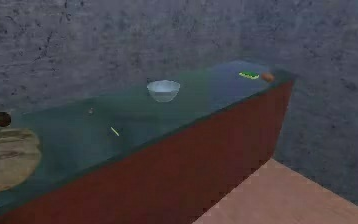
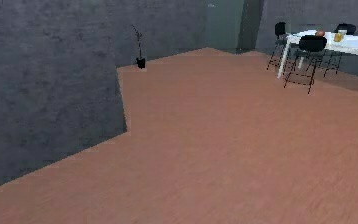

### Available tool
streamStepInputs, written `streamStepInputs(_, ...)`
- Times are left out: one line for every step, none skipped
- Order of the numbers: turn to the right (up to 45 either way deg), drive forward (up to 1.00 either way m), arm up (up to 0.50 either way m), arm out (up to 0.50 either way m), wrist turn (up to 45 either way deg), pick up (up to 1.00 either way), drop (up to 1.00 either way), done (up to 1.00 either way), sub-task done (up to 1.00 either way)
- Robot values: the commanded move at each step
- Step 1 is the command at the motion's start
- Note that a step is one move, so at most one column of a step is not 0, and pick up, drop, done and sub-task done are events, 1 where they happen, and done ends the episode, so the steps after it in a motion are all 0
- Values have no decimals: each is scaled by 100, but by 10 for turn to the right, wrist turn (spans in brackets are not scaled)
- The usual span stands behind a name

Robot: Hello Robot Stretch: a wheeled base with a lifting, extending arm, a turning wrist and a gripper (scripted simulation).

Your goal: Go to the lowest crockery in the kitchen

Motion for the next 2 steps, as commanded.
streamStepInputs(450,0,0,0,0,0,0,0,0)
streamStepInputs(450,0,0,0,0,0,0,0,0)
